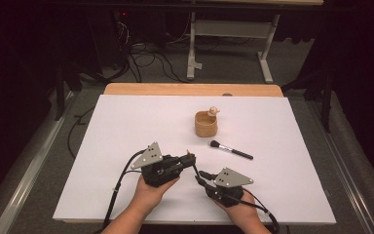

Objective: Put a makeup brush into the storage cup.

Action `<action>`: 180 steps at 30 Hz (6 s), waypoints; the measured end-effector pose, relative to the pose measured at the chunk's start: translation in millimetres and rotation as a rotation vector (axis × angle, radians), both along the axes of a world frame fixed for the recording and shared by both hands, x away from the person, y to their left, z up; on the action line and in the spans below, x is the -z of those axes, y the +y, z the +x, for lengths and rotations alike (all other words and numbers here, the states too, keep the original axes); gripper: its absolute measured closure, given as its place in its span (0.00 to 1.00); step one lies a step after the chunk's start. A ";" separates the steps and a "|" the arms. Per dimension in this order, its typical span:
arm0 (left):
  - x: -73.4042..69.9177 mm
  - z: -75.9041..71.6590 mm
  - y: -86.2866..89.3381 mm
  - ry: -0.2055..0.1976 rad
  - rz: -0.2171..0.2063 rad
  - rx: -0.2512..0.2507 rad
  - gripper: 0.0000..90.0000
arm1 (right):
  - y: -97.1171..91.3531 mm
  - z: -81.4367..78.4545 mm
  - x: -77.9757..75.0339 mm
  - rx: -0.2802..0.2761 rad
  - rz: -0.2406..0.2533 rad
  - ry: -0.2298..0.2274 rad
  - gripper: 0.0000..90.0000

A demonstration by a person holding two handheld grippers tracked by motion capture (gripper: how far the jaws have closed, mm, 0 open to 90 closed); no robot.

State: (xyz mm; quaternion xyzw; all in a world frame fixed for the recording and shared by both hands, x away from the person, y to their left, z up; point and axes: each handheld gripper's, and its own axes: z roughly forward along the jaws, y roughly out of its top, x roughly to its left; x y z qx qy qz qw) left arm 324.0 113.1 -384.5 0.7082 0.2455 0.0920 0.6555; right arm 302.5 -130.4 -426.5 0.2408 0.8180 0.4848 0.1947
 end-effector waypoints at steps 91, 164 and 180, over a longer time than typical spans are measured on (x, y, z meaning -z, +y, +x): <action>-53.4 43.7 15.8 -0.070 0.044 -0.266 0.92 | -85.2 20.1 -17.1 0.195 0.096 -0.027 0.02; -49.3 132.3 -33.7 -0.025 0.061 -0.336 0.92 | -86.4 16.3 -14.7 0.186 0.105 -0.032 0.02; -34.3 137.1 -40.1 -0.027 0.099 -0.362 0.92 | -87.2 16.6 -14.5 0.180 0.105 -0.037 0.02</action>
